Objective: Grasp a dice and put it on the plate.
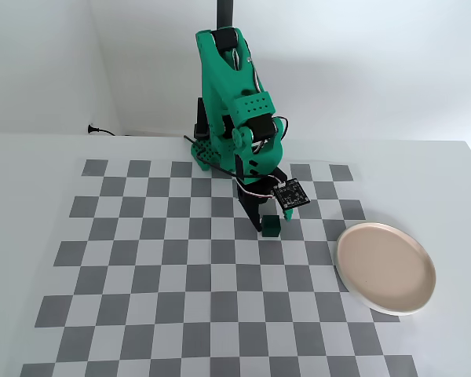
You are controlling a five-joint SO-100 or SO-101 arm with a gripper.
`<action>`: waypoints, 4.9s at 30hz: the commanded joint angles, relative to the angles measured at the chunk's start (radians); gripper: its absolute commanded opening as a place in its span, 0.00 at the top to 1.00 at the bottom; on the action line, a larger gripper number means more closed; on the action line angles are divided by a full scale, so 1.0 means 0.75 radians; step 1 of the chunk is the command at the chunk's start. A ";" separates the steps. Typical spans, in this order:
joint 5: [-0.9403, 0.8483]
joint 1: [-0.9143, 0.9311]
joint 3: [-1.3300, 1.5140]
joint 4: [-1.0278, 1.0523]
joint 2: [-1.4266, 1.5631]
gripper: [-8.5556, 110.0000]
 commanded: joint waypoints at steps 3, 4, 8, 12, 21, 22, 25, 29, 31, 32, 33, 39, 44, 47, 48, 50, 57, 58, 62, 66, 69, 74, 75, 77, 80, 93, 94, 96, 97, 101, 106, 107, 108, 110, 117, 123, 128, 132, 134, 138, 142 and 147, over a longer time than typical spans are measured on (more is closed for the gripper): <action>-0.018 -0.027 -0.059 -0.078 -0.100 0.74; -0.018 -0.031 -0.059 -0.084 -0.117 0.74; -0.014 -0.045 -0.059 -0.102 -0.153 0.74; -0.012 -0.057 -0.059 -0.104 -0.170 0.78; 0.002 -0.063 -0.059 -0.112 -0.176 0.90; 0.004 -0.063 -0.059 -0.112 -0.174 0.92; 0.008 -0.063 -0.059 -0.108 -0.155 0.96; 0.002 -0.074 -0.065 -0.074 -0.072 0.96; 0.000 -0.088 -0.121 0.000 -0.031 0.96; 0.000 -0.094 -0.160 0.049 -0.016 0.96; 0.002 -0.104 -0.207 0.096 -0.004 0.96; 0.031 -0.196 -0.501 0.340 0.000 0.96; 0.080 -0.305 -0.779 0.499 -0.078 0.96; 0.094 -0.362 -0.922 0.548 -0.164 0.96; 0.100 -0.376 -0.974 0.565 -0.202 0.96; 0.115 -0.403 -1.062 0.571 -0.278 0.96; 0.131 -0.458 -1.413 0.579 -0.607 0.96; 0.131 -0.464 -1.460 0.579 -0.652 0.96; 0.145 -0.481 -1.661 0.560 -0.828 0.96; 0.162 -0.493 -1.859 0.544 -0.996 0.96; 0.145 -0.501 -1.947 0.505 -1.102 0.96; 0.164 -0.528 -1.968 0.350 -1.225 0.96; 0.162 -0.532 -1.968 0.327 -1.250 0.96; 0.166 -0.540 -1.970 0.297 -1.303 0.96; 0.176 -0.548 -1.970 0.278 -1.364 0.96; 0.266 -0.538 -1.968 0.272 -1.360 0.75; 0.272 -0.538 -1.968 0.274 -1.352 0.74; 0.274 -0.536 -1.968 0.288 -1.331 0.73; 0.272 -0.536 -1.968 0.303 -1.317 0.74; 0.266 -0.548 -1.966 0.397 -1.223 0.76; 0.278 -0.575 -1.963 0.554 -1.031 0.81; 0.290 -0.579 -1.963 0.587 -0.994 0.82; 0.301 -0.583 -1.963 0.626 -0.957 0.86; 0.307 -0.585 -1.961 0.704 -0.886 0.95; 0.325 -0.534 -1.953 0.935 -0.667 0.96; 0.335 -0.462 -1.882 1.031 -0.462 0.96; 0.329 -0.403 -1.642 0.957 -0.194 0.96; 0.344 -0.335 -1.487 0.937 -0.014 0.96; 0.350 -0.278 -1.403 0.906 0.072 0.96; 0.305 -0.121 -1.135 0.773 0.288 0.96; 0.270 0.065 -0.857 0.616 0.487 0.96; 0.274 0.276 -0.571 0.479 0.648 0.96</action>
